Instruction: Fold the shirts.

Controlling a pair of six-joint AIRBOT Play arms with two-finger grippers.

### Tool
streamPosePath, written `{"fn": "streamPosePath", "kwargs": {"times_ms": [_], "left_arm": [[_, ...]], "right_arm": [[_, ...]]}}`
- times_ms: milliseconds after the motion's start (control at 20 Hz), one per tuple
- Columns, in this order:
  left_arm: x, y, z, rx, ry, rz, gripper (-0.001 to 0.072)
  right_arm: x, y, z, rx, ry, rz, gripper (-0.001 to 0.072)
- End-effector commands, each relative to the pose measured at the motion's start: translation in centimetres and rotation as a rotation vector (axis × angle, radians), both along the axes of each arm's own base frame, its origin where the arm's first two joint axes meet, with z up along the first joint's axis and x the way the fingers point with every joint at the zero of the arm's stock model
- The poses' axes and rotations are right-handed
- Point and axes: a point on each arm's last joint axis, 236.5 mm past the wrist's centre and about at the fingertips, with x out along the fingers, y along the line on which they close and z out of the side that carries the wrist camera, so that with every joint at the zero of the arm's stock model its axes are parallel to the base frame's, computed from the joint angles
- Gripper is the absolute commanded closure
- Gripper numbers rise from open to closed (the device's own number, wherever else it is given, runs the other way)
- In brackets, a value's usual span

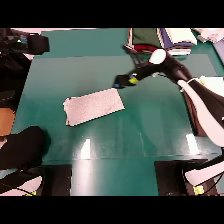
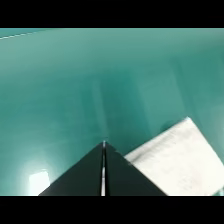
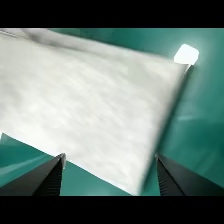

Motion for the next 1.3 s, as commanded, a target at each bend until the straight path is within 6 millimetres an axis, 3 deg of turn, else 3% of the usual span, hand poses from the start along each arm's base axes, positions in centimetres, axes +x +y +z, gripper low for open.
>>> {"fn": "streamPosePath", "kwargs": {"times_ms": [0,100,350,450,500,550,600,650,750,850,950,1100,1250], "left_arm": [[-0.4,-3.5,-1.3,0.006,0.021,-0.074,0.0686],[-0.5,-5.1,-2.4,0.013,0.044,-0.108,0.0687],[-0.7,-7.0,-3.7,0.004,0.078,-0.146,0.0686],[-0.8,-7.1,-3.7,-0.001,0.082,-0.148,0.0686],[-0.9,-7.2,-3.7,-0.005,0.085,-0.150,0.0686],[-1.0,-7.5,-3.6,-0.022,0.088,-0.157,0.0687],[-1.2,-7.8,-3.6,-0.033,0.092,-0.162,0.0687],[-1.4,-8.3,-3.6,-0.032,0.092,-0.174,0.0688],[-2.2,-9.8,-3.6,-0.021,0.088,-0.211,0.0687],[-3.1,-11.6,-3.5,-0.020,0.085,-0.253,0.0687],[-3.8,-12.9,-3.3,-0.023,0.076,-0.282,0.0687],[-4.0,-13.9,-2.9,-0.039,0.057,-0.301,0.0687],[-4.0,-14.2,-2.7,-0.056,0.055,-0.303,0.0686]], "right_arm": [[-0.2,-5.4,-5.1,0.047,0.220,-0.144,0.0088],[-0.1,-3.5,-6.7,0.120,0.288,-0.148,0.0121],[-1.4,5.5,-9.6,0.164,0.347,-0.005,0.0152],[-2.1,9.1,-10.2,0.157,0.324,0.067,0.0337],[-2.3,10.7,-10.1,0.159,0.301,0.094,0.0462],[-2.2,11.9,-9.6,0.164,0.258,0.128,0.0644],[-1.6,12.5,-8.6,0.163,0.215,0.147,0.0700],[-0.6,12.2,-7.3,0.155,0.166,0.155,0.0700],[2.7,8.7,-4.0,0.093,0.055,0.128,0.0700],[6.6,1.6,-0.1,0.004,-0.039,0.017,0.0700],[9.4,-7.5,3.7,-0.070,-0.104,-0.133,0.0700],[10.5,-22.5,8.6,-0.154,-0.157,-0.412,0.0700],[9.0,-34.6,12.0,-0.167,-0.195,-0.656,0.0700]]}}
